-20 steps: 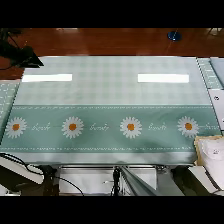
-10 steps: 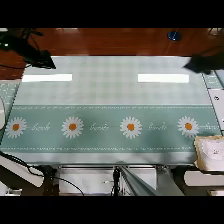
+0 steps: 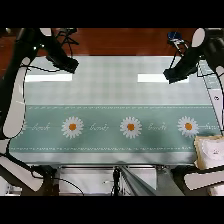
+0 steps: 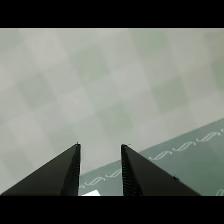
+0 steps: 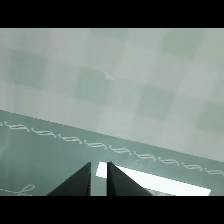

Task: Fold the shirts.

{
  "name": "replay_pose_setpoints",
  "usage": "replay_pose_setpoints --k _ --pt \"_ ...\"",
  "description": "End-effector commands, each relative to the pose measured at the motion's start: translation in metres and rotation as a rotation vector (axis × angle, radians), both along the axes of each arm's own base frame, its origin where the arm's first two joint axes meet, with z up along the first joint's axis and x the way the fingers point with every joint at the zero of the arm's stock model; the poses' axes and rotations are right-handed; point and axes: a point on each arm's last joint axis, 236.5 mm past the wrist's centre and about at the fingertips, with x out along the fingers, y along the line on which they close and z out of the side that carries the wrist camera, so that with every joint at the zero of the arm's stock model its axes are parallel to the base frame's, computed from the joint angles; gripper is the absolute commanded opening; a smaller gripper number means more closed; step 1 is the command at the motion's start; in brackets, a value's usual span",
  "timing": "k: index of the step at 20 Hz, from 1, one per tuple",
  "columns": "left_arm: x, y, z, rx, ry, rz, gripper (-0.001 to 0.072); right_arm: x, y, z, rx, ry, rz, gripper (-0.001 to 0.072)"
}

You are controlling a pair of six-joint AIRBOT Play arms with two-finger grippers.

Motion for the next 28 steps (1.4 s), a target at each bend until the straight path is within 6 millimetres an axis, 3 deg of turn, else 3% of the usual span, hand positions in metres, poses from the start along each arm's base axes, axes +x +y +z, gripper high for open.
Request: replay_pose_setpoints --k 1,3,4,5,7,9,28 --pt "0.016 -0.007 0.002 0.012 -0.073 0.021 0.0339 0.019 0.016 0.01 0.184 -0.068 -0.054 0.0211" --pt "0.016 -0.007 0.001 0.012 -0.073 0.022 0.0337 0.045 0.015 0.016 0.208 -0.177 -0.078 0.0212" --pt "0.018 -0.006 0.002 0.009 -0.082 0.024 0.0338 0.056 0.013 0.019 0.205 -0.226 -0.084 0.0253" --pt "0.02 -0.009 0.004 -0.005 -0.09 0.022 0.0339 0.066 0.012 0.022 0.203 -0.27 -0.087 0.036" --pt "0.021 -0.021 0.006 -0.054 -0.097 0.013 0.036 0.077 0.014 0.027 0.207 -0.324 -0.068 0.0384" --pt "0.024 -0.03 0.007 -0.09 -0.107 0.003 0.0609 0.08 0.015 0.029 0.207 -0.343 -0.04 0.0385" --pt "0.027 -0.029 0.008 -0.094 -0.12 0.007 0.0614 0.083 0.017 0.03 0.214 -0.356 -0.037 0.0383"
